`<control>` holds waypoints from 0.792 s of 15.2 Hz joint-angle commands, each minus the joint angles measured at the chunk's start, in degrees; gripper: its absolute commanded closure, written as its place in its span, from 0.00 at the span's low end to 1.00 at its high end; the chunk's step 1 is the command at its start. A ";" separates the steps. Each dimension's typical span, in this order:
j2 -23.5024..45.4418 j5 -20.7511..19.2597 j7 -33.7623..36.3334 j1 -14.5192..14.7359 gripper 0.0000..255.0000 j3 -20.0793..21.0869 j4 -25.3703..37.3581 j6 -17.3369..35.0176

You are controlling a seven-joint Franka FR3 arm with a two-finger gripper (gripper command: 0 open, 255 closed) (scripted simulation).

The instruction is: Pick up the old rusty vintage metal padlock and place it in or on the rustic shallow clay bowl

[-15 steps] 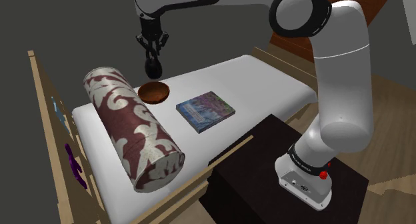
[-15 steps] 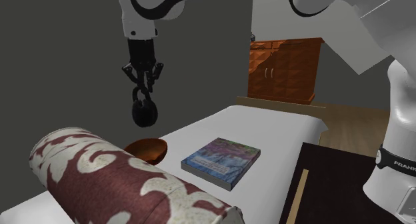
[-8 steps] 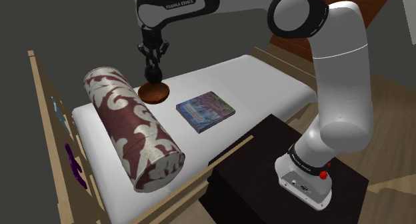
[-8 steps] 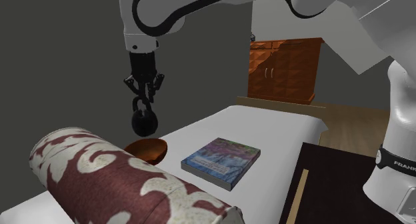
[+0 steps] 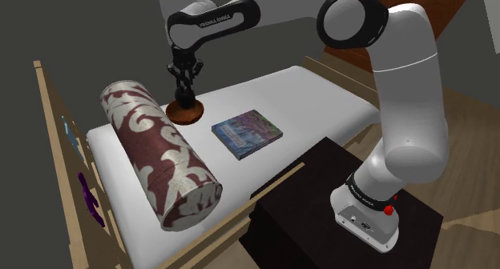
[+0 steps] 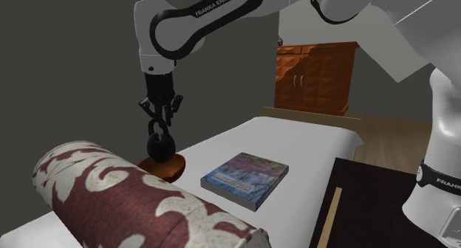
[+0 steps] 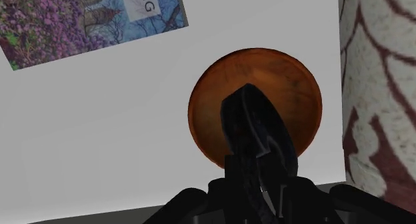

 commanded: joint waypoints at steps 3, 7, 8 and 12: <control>1.06 -0.41 0.48 0.04 1.00 -0.24 -0.88 1.92; 1.07 -0.41 0.48 0.04 1.00 -0.25 -0.86 1.92; 1.07 -0.41 0.48 0.04 1.00 -0.25 -0.86 1.92; 1.08 -0.41 0.48 0.04 0.00 -0.25 -0.85 1.91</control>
